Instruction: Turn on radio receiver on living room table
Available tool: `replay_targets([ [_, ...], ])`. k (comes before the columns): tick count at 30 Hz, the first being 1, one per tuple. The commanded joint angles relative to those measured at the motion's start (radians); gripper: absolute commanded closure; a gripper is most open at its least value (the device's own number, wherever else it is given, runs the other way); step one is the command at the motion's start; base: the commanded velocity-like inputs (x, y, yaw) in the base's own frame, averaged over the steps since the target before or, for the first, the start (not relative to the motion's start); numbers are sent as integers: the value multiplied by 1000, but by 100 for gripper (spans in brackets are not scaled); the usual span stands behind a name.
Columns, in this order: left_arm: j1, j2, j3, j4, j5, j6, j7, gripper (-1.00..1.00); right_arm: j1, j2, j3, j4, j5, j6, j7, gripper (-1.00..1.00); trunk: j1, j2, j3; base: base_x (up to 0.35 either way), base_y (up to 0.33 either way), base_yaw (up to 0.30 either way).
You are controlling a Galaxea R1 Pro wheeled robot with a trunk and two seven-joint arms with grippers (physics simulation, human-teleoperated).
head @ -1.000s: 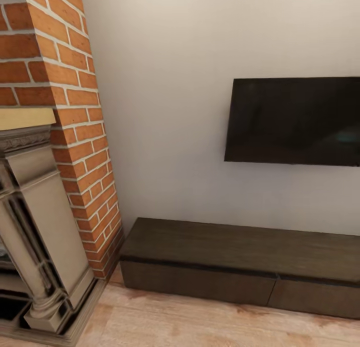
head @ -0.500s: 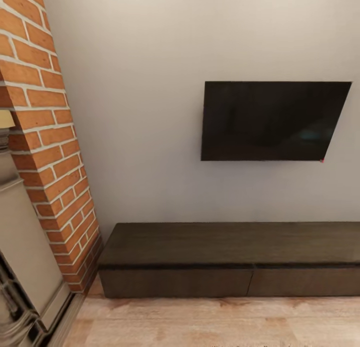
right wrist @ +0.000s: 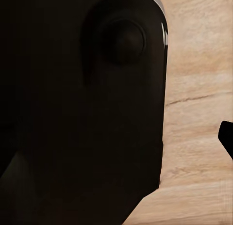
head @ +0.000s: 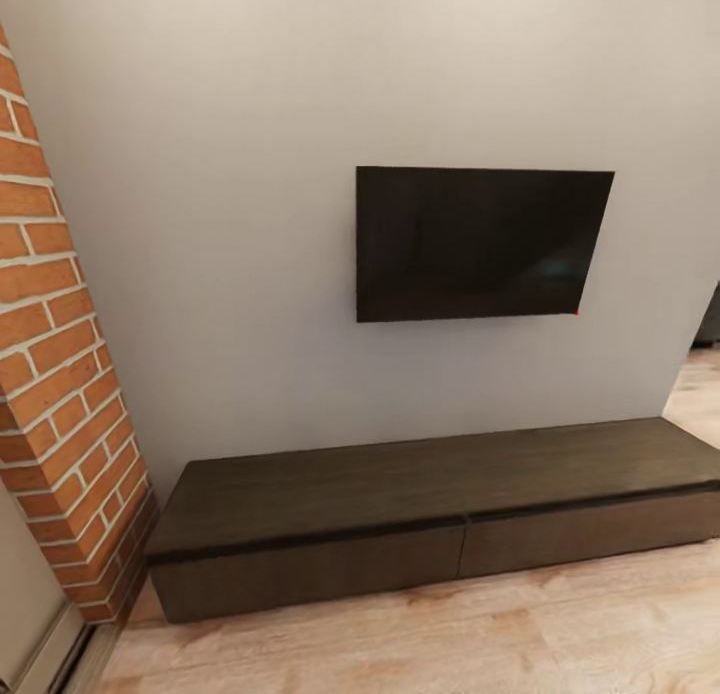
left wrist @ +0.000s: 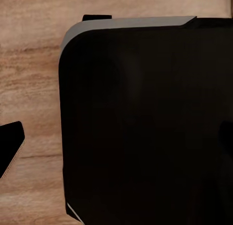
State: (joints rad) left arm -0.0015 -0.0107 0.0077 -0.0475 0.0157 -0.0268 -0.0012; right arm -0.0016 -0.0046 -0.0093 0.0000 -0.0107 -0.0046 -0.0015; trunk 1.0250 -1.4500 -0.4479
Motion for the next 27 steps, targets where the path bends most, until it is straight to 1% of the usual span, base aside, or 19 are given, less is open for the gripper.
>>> replay_targets([
  [1,0,0,0,0,1,-3,0,-100,0,0,0,0,0,0,0,-100,0,0,0,0,0,-281],
  [27,0,-1,0,0,4,-8,0,-100,0,0,1,0,0,0,0,-100,0,0,11,0,0,-281],
])
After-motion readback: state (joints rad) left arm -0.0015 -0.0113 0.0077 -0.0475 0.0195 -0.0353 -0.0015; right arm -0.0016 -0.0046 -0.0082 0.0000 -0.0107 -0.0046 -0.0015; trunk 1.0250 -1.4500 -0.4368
